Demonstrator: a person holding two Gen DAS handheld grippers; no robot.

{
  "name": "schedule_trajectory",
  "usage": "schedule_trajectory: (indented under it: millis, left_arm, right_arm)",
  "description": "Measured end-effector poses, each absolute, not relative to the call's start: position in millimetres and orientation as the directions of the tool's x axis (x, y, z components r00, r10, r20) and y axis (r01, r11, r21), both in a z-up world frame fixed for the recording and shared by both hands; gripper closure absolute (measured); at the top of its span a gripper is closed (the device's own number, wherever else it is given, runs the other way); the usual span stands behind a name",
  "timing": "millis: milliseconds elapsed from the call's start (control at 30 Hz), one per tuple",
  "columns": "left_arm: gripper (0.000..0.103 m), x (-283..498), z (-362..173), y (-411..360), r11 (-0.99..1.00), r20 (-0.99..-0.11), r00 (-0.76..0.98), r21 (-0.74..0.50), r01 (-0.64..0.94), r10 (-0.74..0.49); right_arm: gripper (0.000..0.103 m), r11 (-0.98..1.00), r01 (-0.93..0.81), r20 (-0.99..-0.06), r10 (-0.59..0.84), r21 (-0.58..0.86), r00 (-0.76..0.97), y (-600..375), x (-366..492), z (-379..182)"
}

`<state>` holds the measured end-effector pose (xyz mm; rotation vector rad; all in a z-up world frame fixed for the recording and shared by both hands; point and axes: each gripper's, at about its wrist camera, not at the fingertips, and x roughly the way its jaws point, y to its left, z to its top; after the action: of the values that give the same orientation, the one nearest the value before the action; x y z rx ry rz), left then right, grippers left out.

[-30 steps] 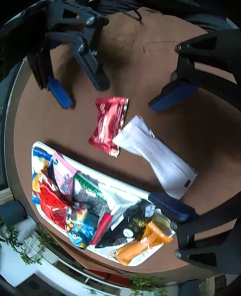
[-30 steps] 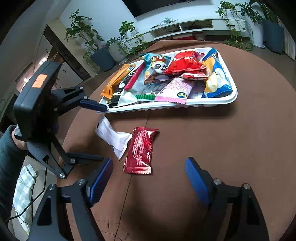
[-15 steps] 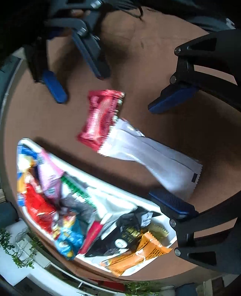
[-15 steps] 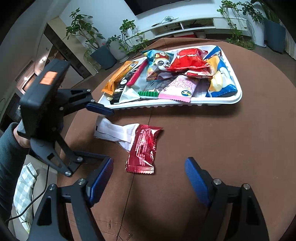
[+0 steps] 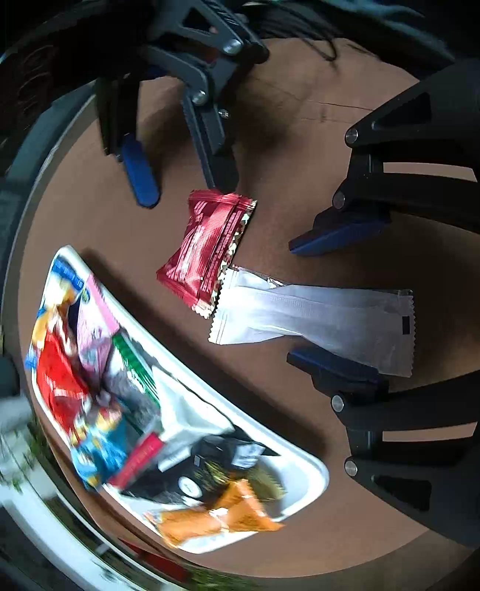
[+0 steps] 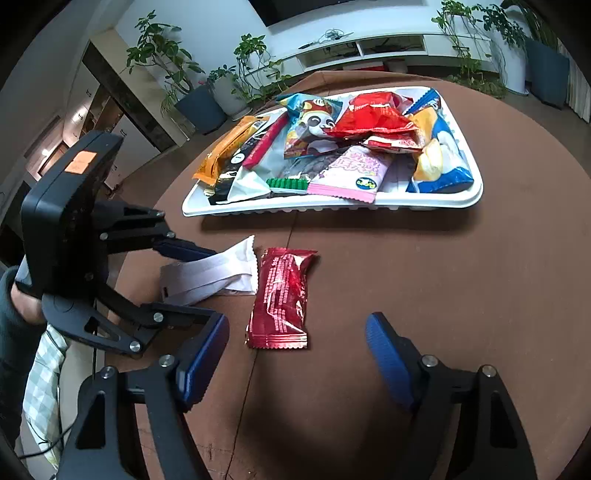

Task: Organize snacks
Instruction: 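Grasp the white wrapped packet with the left tool while the right tool grasps the red candy packet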

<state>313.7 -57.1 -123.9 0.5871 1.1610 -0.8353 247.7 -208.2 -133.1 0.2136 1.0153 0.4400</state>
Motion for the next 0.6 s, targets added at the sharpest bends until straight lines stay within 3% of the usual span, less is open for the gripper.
schedule_trajectory:
  millis: [100, 200, 233, 600]
  left_arm:
    - [0.056, 313.0, -124.8, -51.7, 0.634, -0.946, 0.193, -0.017, 0.773, -0.262]
    - [0.075, 311.6, -123.6, -44.9, 0.701, -0.939, 0.231, -0.014, 0.713, -0.254]
    - [0.077, 310.9, -123.7, -43.2, 0.717, -0.937, 0.242, -0.014, 0.697, -0.254]
    - [0.078, 274.9, -126.1, -19.9, 0.825, -0.898, 0.312, -0.09, 0.558, -0.309]
  right_arm:
    - [0.027, 0.904, -0.263, -0.787, 0.425, 0.338, 0.447, -200.0, 248.7, -132.4]
    - [0.029, 0.918, -0.271, -0.802, 0.388, 0.291, 0.454, -190.6, 251.1, -131.7]
    - [0.029, 0.922, -0.272, -0.805, 0.376, 0.276, 0.458, -188.0, 252.6, -131.5]
    - [0.031, 0.938, -0.316, -0.84, 0.283, 0.141, 0.463, -149.4, 262.4, -131.1]
